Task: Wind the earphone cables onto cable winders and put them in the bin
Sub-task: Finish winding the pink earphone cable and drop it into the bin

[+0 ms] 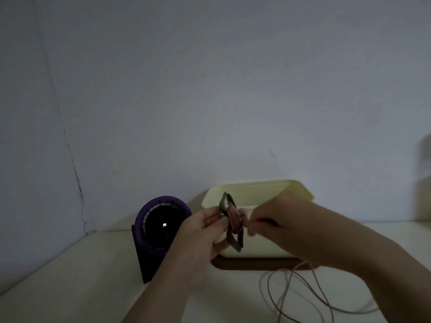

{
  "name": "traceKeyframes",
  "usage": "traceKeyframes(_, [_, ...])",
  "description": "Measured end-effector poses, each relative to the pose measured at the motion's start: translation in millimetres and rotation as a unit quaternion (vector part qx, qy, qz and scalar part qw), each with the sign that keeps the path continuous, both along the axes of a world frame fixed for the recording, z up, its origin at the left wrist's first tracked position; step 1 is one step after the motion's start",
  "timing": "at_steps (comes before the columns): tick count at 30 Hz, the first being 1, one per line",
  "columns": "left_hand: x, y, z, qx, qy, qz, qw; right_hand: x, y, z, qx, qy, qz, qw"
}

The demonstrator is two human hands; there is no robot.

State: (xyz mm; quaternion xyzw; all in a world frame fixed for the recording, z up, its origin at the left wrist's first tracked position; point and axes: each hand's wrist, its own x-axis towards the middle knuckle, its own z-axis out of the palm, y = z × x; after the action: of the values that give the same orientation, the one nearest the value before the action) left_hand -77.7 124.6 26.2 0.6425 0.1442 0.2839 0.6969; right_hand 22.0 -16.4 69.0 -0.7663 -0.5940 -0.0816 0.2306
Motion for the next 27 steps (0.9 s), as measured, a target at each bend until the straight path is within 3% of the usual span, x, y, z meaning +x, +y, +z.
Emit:
traceKeyframes(5, [-2.5,-1.4,-2.4,0.17,0.044,0.003,0.984,7.9,-11.7,10.0,0.097,0.025,-0.056,0.993])
traceKeyframes(11, [-5.3,-12.3,1.3,0.166,0.036,-0.094,0.981,20.4,-6.0,4.5,0.193,0.084,-0.01,0.978])
traceKeyframes(17, [-12.2,-7.6,9.5,0.154,-0.006,-0.155,0.976,32.8,3.4,-4.9,0.26,0.236,0.028,0.936])
traceKeyframes(20, [-12.2,-5.8,9.4,0.163,-0.011,-0.17,0.972,32.4,6.7,-7.9,0.275,0.332,0.065,0.9])
traceKeyframes(24, [-12.5,-4.6,9.3,0.166,-0.012,-0.153,0.974,29.9,14.6,-13.5,0.271,0.492,0.137,0.816])
traceKeyframes(27, [-13.2,-4.1,8.7,0.172,-0.008,-0.142,0.975,25.8,19.9,-16.8,0.244,0.552,0.17,0.779])
